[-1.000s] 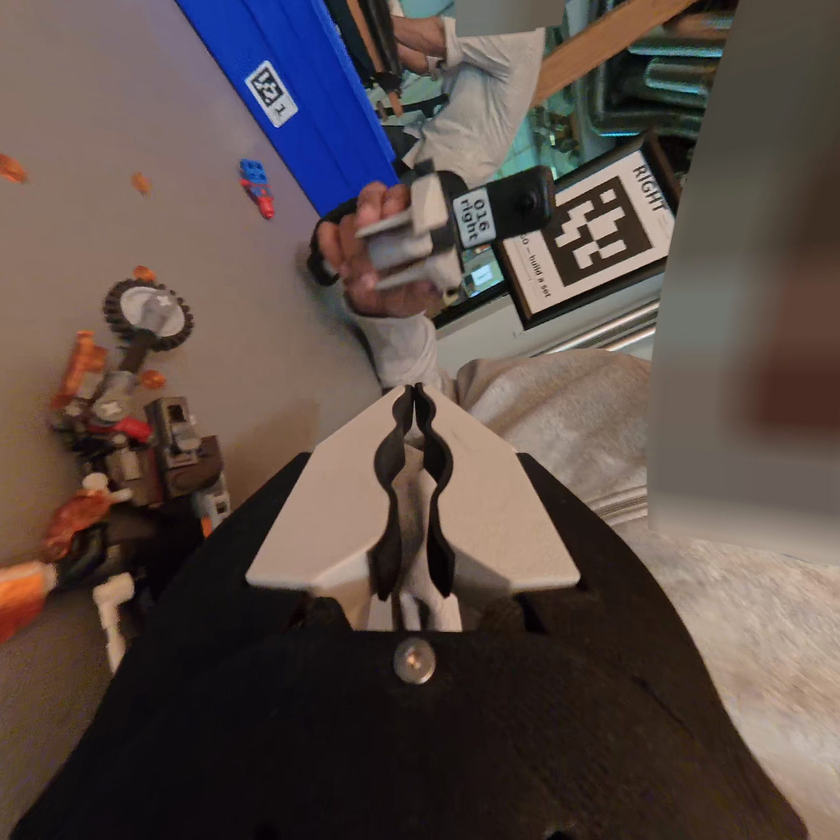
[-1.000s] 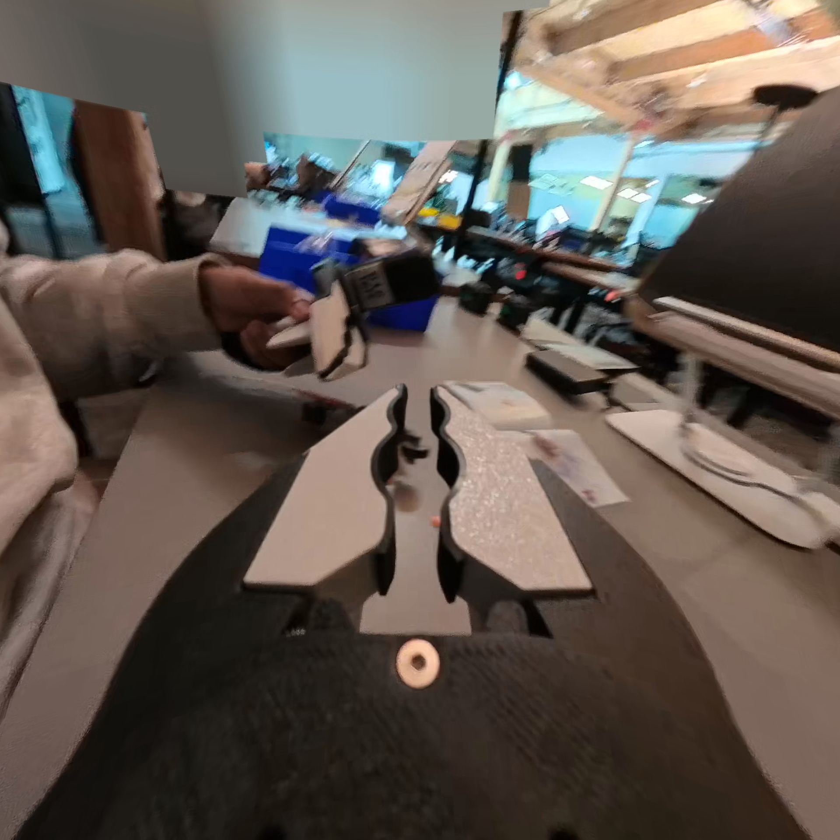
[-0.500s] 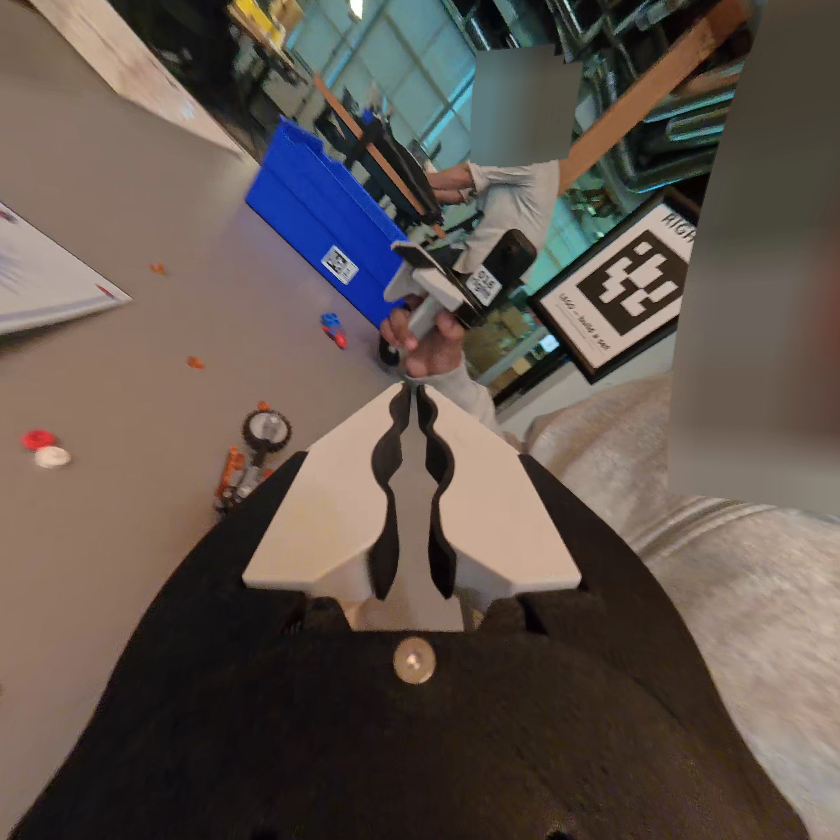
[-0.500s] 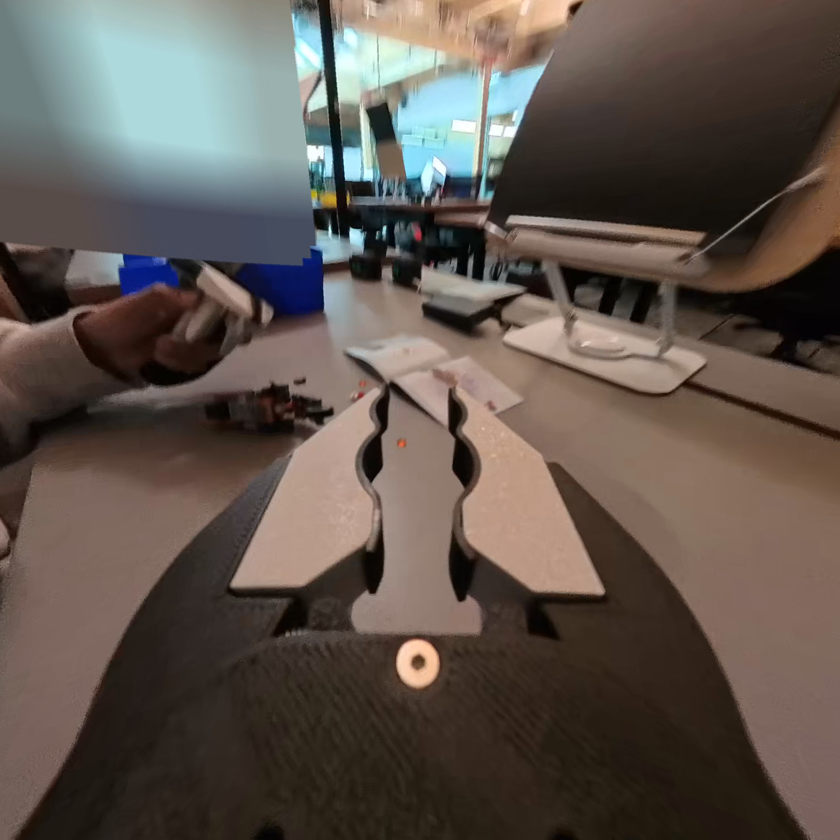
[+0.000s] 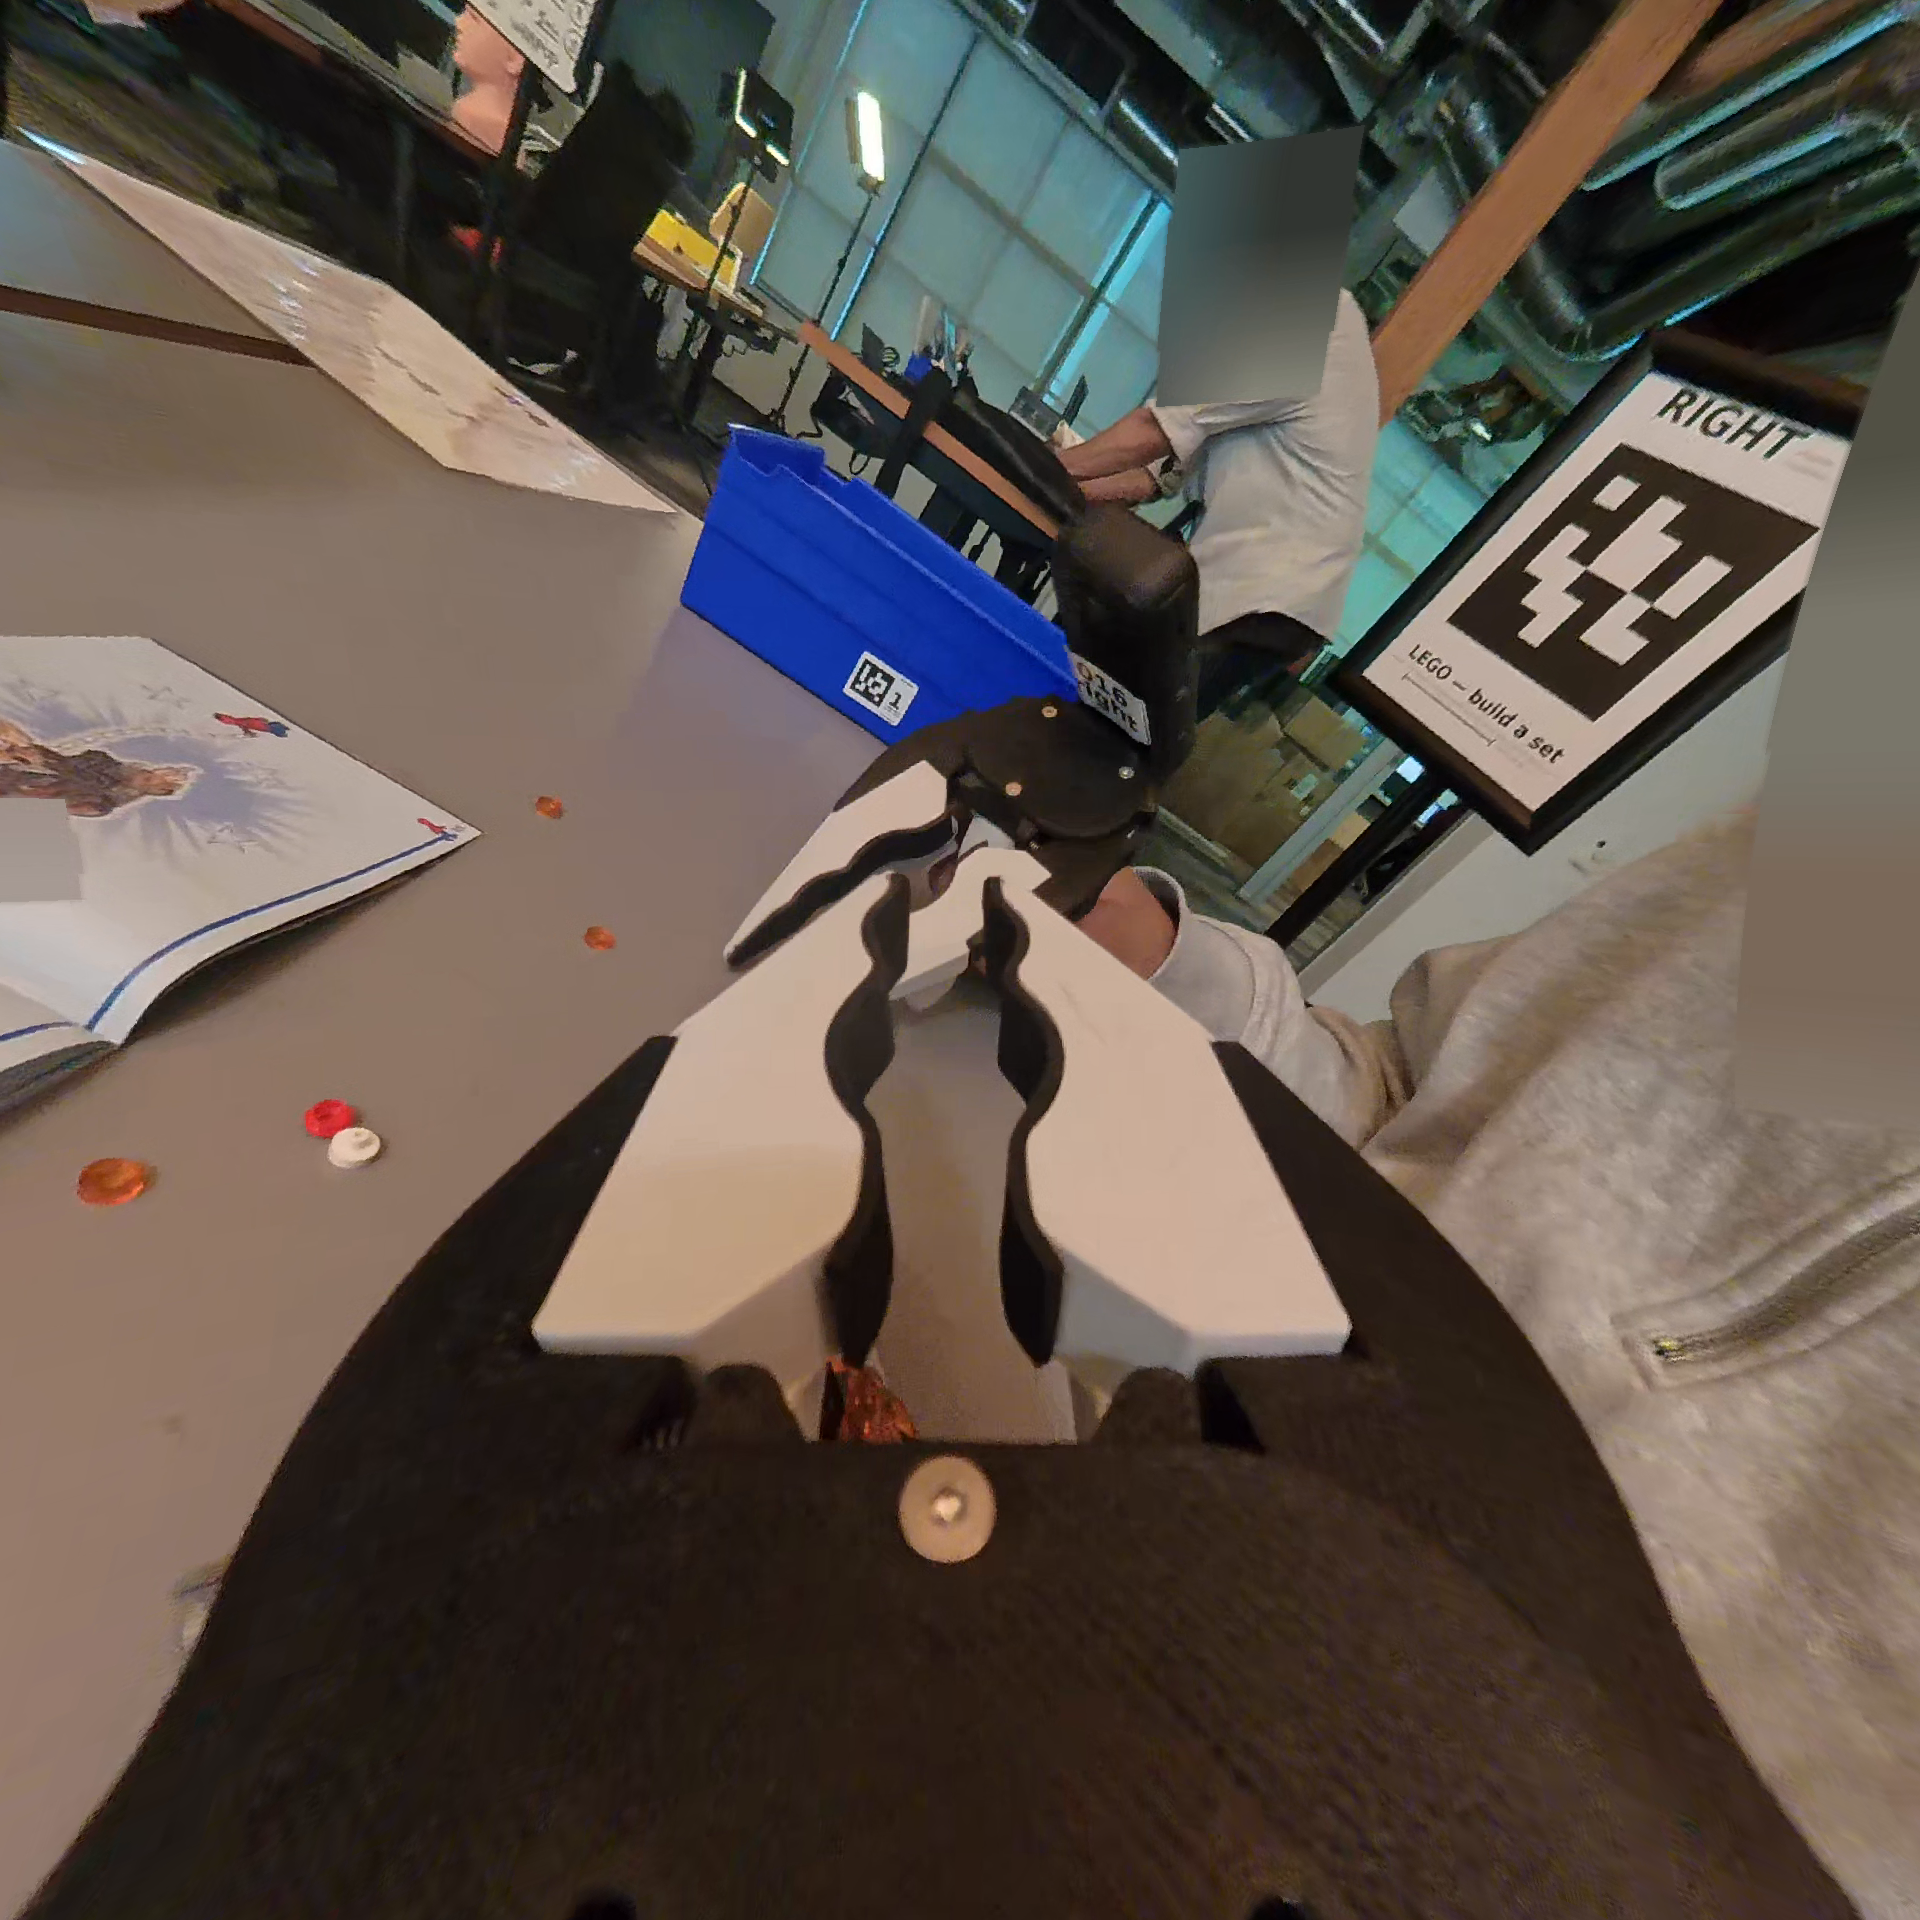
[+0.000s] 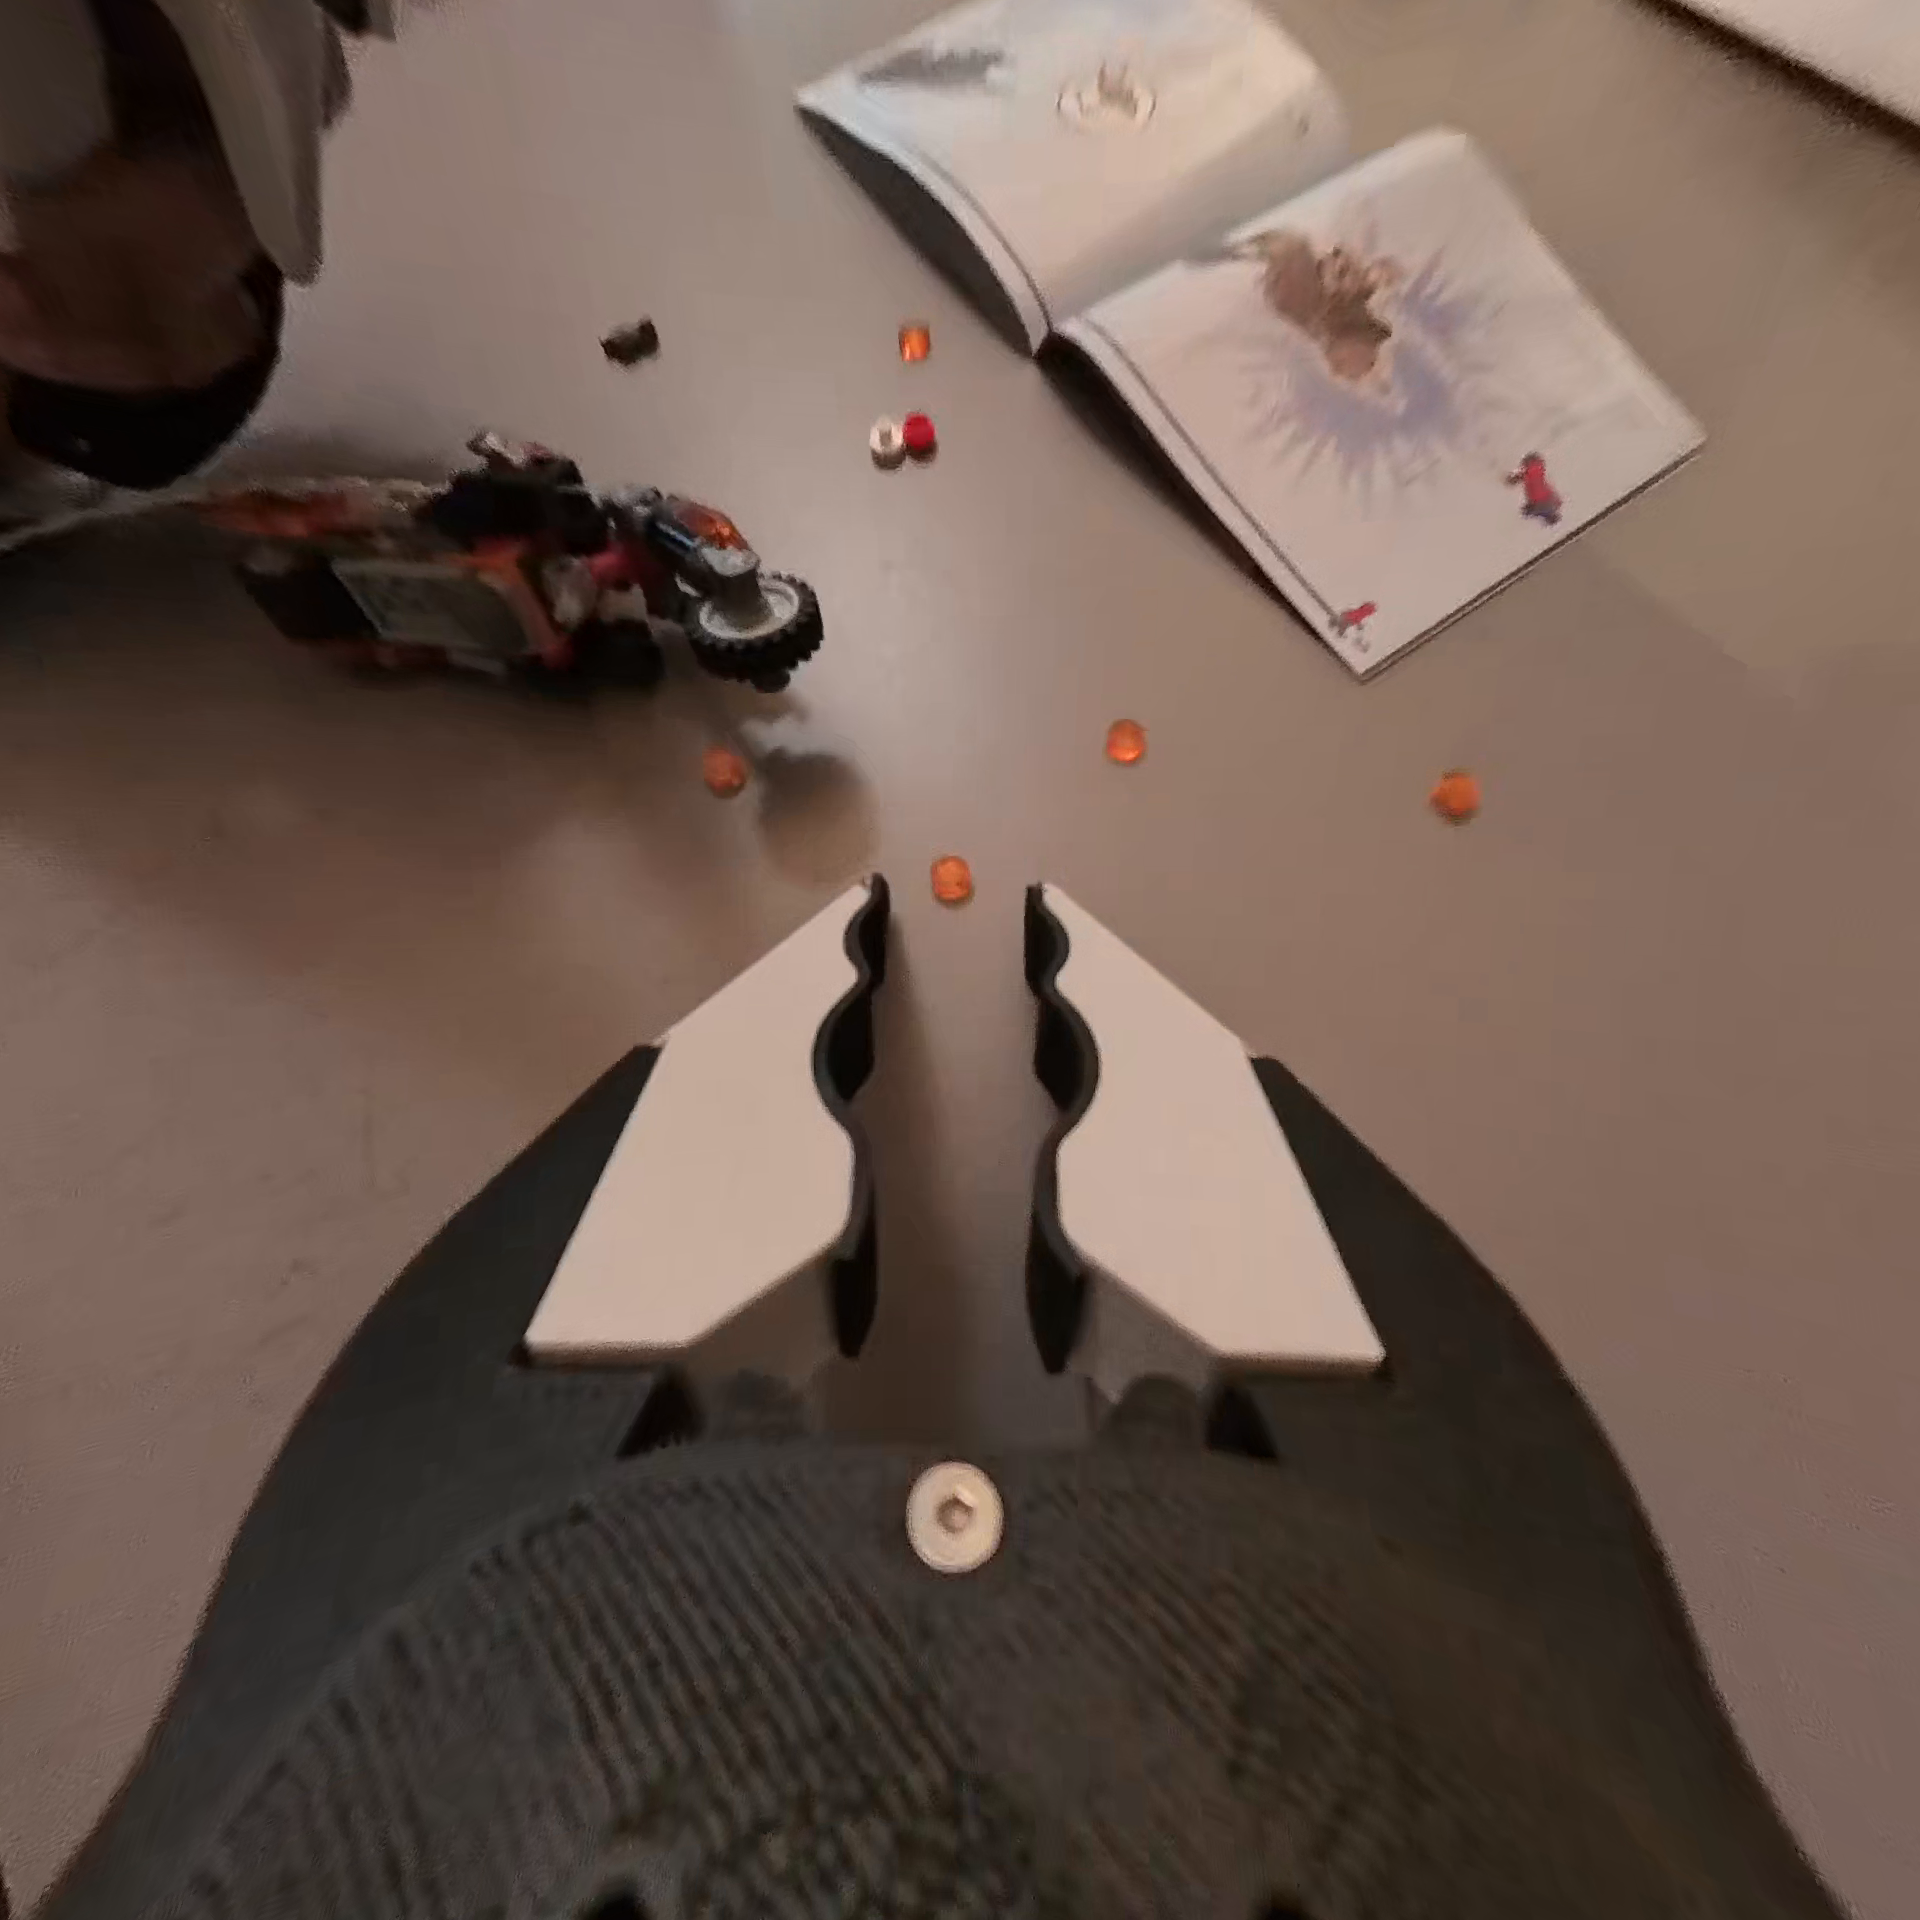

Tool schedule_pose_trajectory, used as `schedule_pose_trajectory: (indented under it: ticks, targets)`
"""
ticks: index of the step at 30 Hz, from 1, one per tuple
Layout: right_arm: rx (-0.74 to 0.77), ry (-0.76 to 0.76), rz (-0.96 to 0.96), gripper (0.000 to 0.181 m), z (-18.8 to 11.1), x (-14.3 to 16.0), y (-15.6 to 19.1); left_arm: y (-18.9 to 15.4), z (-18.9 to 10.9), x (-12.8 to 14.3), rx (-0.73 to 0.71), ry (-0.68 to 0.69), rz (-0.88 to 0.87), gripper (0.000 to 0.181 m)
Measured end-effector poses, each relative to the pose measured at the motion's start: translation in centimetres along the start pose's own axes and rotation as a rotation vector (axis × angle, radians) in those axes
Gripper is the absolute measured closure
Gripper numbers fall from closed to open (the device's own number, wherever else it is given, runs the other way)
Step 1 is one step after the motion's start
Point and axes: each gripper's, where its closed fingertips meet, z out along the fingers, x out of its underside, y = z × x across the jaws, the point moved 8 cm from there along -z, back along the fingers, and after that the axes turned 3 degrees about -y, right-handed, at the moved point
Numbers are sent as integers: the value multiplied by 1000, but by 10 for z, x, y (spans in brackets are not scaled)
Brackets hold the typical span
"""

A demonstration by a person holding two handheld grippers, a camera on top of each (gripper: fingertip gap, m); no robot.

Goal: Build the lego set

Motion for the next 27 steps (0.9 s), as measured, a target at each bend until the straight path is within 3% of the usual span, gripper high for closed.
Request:
schedule_pose_trajectory:
  ticks: [11,14,17,20,23,27]
  targets:
    - [18,26,-42,176,9,-3,3,-4,8,6,-33,68,109,158]
    - [-3,-70,-43,176,-3,-6,9,-8,6,5,-53,67,175,157]
    - [-217,-393,72,176,-30,-20,21,-19,7,5,-29,58,264,149]
    - [-667,-607,347,177,-48,-26,24,-36,15,11,33,102,402,146]
    - [-933,-556,519,177,-45,-20,24,-50,24,22,14,157,573,150]
    - [-1007,-456,491,176,-39,-17,38,-61,33,31,-57,152,740,160]
